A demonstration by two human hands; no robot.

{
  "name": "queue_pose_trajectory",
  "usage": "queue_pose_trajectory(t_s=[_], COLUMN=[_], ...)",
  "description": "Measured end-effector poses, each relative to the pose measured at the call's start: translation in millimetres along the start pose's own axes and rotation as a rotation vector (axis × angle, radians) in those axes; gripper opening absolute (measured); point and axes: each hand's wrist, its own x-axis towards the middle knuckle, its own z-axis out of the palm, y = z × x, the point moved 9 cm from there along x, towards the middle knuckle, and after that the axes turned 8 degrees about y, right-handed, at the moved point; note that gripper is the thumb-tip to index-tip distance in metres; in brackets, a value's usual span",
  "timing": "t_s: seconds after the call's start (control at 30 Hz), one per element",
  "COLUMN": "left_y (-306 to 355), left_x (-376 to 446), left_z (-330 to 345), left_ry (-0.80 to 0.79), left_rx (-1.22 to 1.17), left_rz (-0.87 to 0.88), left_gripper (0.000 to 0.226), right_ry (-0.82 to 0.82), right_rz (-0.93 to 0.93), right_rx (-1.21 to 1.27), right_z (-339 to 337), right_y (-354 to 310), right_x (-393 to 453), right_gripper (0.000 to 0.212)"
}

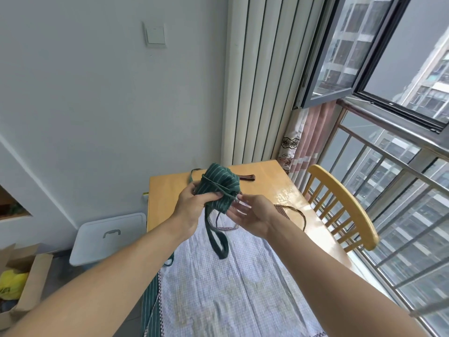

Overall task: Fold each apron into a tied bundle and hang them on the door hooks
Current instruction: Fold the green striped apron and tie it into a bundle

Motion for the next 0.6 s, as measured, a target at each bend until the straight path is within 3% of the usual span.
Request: queue_pose_trajectory(t_s=[0.07,0.17,0.23,0.37,0.47,0.6], left_y=[-3.3,-10.7,-15.6,-26.8,-34.0,-42.8], left_x=[3.8,5.9,3.2,-6.2,-11.8,-18.9], left_z=[-5.4,-12.9,-14.3,-12.1,-16.1,-25.8], left_ry=[0.067,0.089,0.032,-0.168,-0.287,-0.351], left_rx=[0.002,0.084,0.181,0.395,0.537,0.730], left_rz=[-0.009,-0.022,-0.009,0.078,0.155,0.282], left_gripper=[0.049,0.066,0.074,0.057,0.057,0.053], right_ry=[-0.001,-0.055,-0.060,-0.028,-0.032,0.000], right_rz=[0.017,0.029,-0.008,-0.029,0.031,0.016], right_rx=[0.089,0.066,-0.003,-0.134,-0.178,-0.339], right_z=[-3.9,-3.1,-3.3,-4.8,-4.8,-7.3], right_y=[4.4,11.9,11.6,12.5,22.7,44.3], right_x=[2.6,1.7,0.5,3.7,10.2,19.6], right_gripper=[0.030,0.028,0.027,0.030,0.043,0.038])
